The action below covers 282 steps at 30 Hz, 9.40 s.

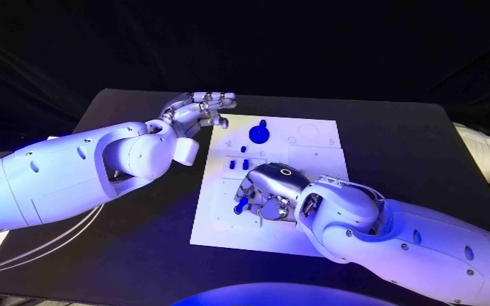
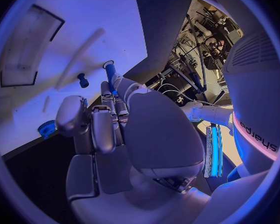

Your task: Assemble the parts on the task board

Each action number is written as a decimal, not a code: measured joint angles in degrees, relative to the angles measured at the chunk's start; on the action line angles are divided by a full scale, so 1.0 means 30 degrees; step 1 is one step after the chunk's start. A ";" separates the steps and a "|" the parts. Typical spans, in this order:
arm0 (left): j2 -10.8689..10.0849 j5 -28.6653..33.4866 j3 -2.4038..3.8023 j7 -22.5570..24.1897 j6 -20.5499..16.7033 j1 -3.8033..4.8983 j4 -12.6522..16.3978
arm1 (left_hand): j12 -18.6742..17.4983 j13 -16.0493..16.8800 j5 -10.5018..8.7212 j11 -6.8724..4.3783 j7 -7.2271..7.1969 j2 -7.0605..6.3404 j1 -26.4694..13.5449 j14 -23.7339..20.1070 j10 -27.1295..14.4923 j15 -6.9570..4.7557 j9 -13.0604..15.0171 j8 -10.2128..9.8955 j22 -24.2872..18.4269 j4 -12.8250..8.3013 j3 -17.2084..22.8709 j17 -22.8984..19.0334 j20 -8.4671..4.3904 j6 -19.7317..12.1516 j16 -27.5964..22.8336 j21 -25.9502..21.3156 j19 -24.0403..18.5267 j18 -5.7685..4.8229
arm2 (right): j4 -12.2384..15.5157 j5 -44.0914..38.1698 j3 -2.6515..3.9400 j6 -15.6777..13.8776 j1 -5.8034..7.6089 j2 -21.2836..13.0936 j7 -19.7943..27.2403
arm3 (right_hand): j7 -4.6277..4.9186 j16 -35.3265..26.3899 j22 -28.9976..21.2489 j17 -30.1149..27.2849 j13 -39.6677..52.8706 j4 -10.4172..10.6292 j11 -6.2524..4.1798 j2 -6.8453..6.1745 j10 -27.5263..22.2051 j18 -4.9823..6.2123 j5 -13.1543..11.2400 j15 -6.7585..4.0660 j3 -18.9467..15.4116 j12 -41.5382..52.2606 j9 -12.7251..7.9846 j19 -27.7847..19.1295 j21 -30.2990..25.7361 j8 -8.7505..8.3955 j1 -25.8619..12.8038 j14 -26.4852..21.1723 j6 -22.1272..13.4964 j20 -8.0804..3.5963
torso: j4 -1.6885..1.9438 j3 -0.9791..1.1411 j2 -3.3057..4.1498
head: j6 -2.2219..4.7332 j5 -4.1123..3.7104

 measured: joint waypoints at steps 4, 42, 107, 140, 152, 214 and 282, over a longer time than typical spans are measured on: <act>0.0024 0.0000 0.0000 -0.0002 0.0009 0.0000 -0.0002 | 0.0000 0.0001 0.0000 0.0000 0.0000 0.0000 0.0000 0.0000 0.0000 0.0000 0.0000 0.0000 0.0000 0.0000 0.0000 0.0000 0.0000 0.0000 0.0000 0.0000 0.0000 0.0001 | -0.0195 -0.0082 -0.0082 0.0194 -0.0010 0.0169 -0.0027 | -0.0001 0.0000 0.0000 -0.0005 0.0007 -0.0021 0.0000 -0.0001 0.0000 0.0000 0.0004 0.0000 0.0020 0.0004 -0.0010 0.0000 0.0000 -0.0031 -0.0001 0.0000 -0.0002 0.0000 | -0.0002 0.0007 0.0004 | -0.0011 0.0016; 0.0019 0.0000 0.0000 -0.0036 0.0035 -0.0001 -0.0001 | 0.0000 0.0002 0.0000 0.0000 0.0000 0.0000 0.0000 -0.0001 0.0000 0.0001 0.0000 0.0000 0.0001 0.0000 0.0000 0.0001 0.0000 0.0000 0.0000 0.0000 0.0000 0.0002 | -0.0594 -0.1644 -0.0434 0.0962 -0.0006 0.0878 -0.0828 | 0.0762 -0.0788 -0.1669 -0.1380 -0.0085 0.0267 0.0377 -0.1185 -0.2241 0.0166 0.0727 0.0734 -0.0953 -0.0517 -0.0456 -0.1197 -0.1190 -0.0396 -0.2757 -0.0028 -0.2536 0.0619 | 0.0000 -0.0011 -0.0007 | -0.0143 0.0099; -0.0138 -0.0233 -0.0186 -0.0252 0.0107 -0.0073 -0.0142 | 0.0101 -0.0010 0.0000 0.0068 0.0000 0.0103 0.0103 -0.0002 -0.0067 0.0002 0.0001 0.0000 -0.0017 -0.0054 -0.0054 -0.0036 0.0000 0.0000 0.0000 0.0000 0.0000 0.0000 | 0.2897 0.4229 0.0127 -0.0768 -0.0726 -0.6610 -0.8271 | -0.0580 0.2258 0.1893 0.1863 1.9381 0.4224 -0.1297 0.1068 0.3275 -0.0009 0.4292 -0.0615 -1.1341 1.8441 0.1376 0.1393 0.1181 0.1211 -0.5541 0.0000 -0.1932 -0.0575 | -0.0679 -0.0220 -0.0447 | 0.0027 -0.1232; -0.0146 -0.0267 -0.0186 -0.0286 0.0223 -0.0129 -0.0149 | 0.0101 -0.0008 0.0000 0.0067 0.0000 0.0103 0.0103 -0.0002 -0.0067 0.0003 0.0001 0.0000 -0.0035 -0.0053 -0.0053 -0.0070 0.0000 0.0000 0.0073 0.0000 0.0000 0.0001 | 0.3719 0.4945 0.0263 -0.3028 -0.0800 -0.6512 -0.8218 | -0.0974 0.2256 0.1997 0.1856 2.0895 0.3808 -0.1536 0.1765 0.3516 -0.0004 0.5975 -0.0752 -1.0971 1.9133 0.2526 0.1466 0.1180 0.2022 -0.3612 0.0003 -0.1613 -0.0650 | -0.0571 -0.0271 -0.0456 | 0.0167 -0.1318; -0.0091 -0.0270 -0.0186 -0.0306 0.0311 -0.0143 -0.0156 | 0.0101 -0.0007 0.0000 0.0067 0.0000 0.0103 0.0103 -0.0002 -0.0067 0.0002 0.0001 0.0000 -0.0034 -0.0053 -0.0053 -0.0068 0.0000 0.0000 0.0073 0.0000 0.0000 0.0001 | 0.3717 0.6084 0.0262 -0.3161 -0.0666 -0.5507 -0.8216 | -0.0959 0.2256 0.1994 0.1854 2.1098 0.4301 -0.1603 0.2339 0.3583 -0.0006 0.6375 -0.0751 -1.1477 1.9040 0.2848 0.1465 0.1179 0.2026 -0.4184 0.0003 -0.1638 -0.0649 | -0.0542 -0.0293 -0.0439 | 0.0134 -0.1205; -0.0318 -0.0281 -0.0207 -0.0400 0.0447 -0.0156 -0.0108 | 0.0100 -0.0024 0.0000 0.0069 0.0066 0.0103 0.0103 -0.0033 -0.0205 0.0033 -0.0017 -0.0001 -0.0044 -0.0106 -0.0106 -0.0083 0.0000 -0.0069 0.0073 -0.0072 0.0000 0.0000 | 0.3808 0.3870 0.0258 -0.1451 -0.0636 -0.5435 -0.8353 | -0.1419 0.2255 0.2033 0.1859 2.1008 0.4222 -0.1880 0.2373 0.3718 -0.0006 0.2712 -0.1026 -1.3976 1.7162 0.5317 0.1499 0.1111 0.3413 -0.6746 0.0001 -0.1229 -0.0891 | -0.0540 -0.0298 -0.0441 | 0.0002 -0.1143; -0.0157 -0.0294 -0.0224 -0.0371 0.0453 -0.0260 -0.0195 | 0.0180 -0.0034 0.0000 0.0069 0.0065 0.0103 0.0103 -0.0037 -0.0204 0.0037 -0.0011 0.0076 -0.0060 -0.0105 -0.0105 -0.0115 0.0000 -0.0068 0.0072 -0.0069 0.0000 0.0000 | 0.2626 0.2689 0.0190 -0.0890 -0.0969 -0.7979 -0.8360 | -0.1046 0.2330 0.2400 0.1864 2.1529 0.4016 -0.1620 0.2471 0.3969 -0.0299 0.3193 -0.0985 -1.2814 1.6858 0.5060 0.1671 0.1260 0.2080 -0.3175 -0.0034 -0.1533 -0.0853 | -0.0844 -0.0282 -0.0582 | 0.0103 -0.1998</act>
